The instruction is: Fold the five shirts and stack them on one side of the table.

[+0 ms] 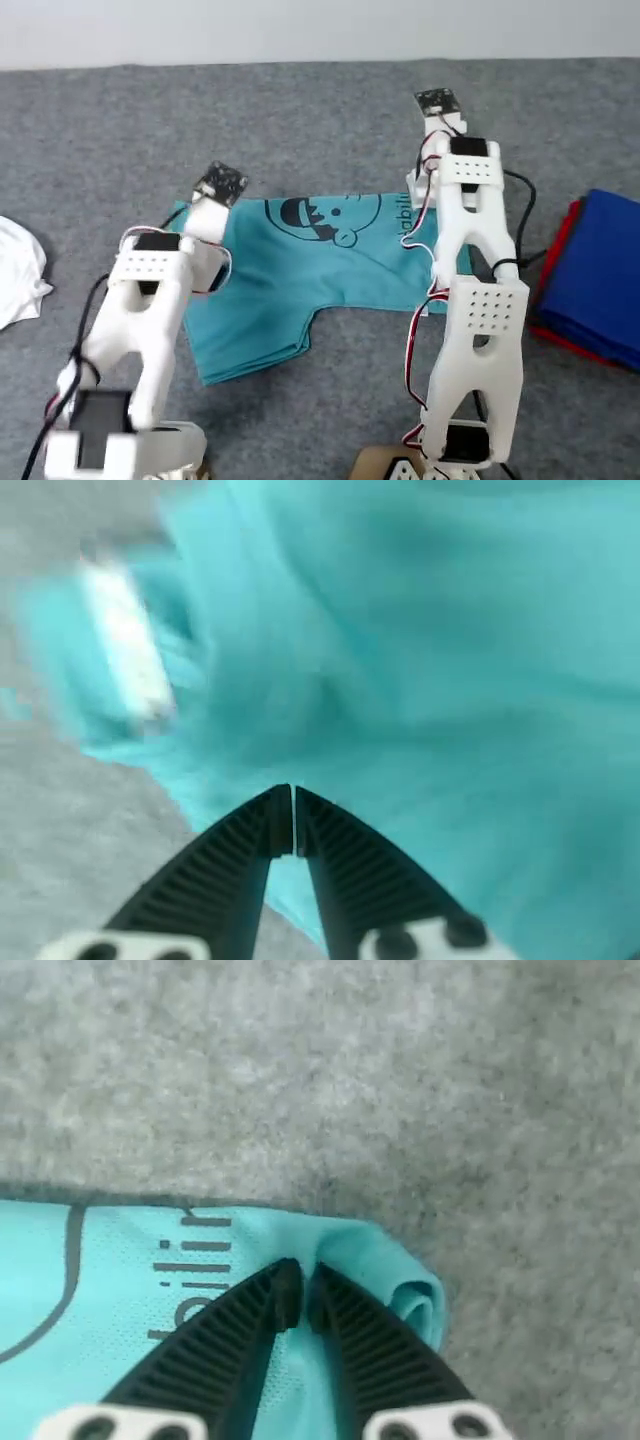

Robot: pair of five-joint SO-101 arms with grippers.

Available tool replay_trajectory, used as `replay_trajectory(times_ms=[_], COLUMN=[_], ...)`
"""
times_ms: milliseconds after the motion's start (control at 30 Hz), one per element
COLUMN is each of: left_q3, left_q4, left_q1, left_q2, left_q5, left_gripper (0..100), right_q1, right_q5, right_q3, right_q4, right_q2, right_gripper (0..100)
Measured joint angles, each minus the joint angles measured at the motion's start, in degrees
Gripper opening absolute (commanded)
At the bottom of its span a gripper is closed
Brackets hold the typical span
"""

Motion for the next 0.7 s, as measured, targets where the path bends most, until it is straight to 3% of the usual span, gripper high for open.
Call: replay_trajectory(times_ms=[167, 333, 467, 700], left_q3=[-4.40, -5.27, -5.27, -5.27], left_q4=[7.30, 9.32, 12.13, 14.59], left_q1=[-3.69, -6.24, -6.07, -3.78], left_q2=[6.51, 6.24, 2.99, -8.62], left_q5=[-1.93, -2.46, -3.34, -3.60], left_gripper=[1, 1, 1, 1], right_q1=[1.76, 3.96, 3.78, 0.53], right_q5=[1.05, 1.14, 1.14, 1.14], right_q3=[-2.64, -6.77, -8.35, -15.03], right_q4=[0.00, 1.41, 2.11, 12.04], right_q2=[0.88, 1.41, 1.41, 1.32], right_gripper=[0.9, 0.9, 0.9, 0.9])
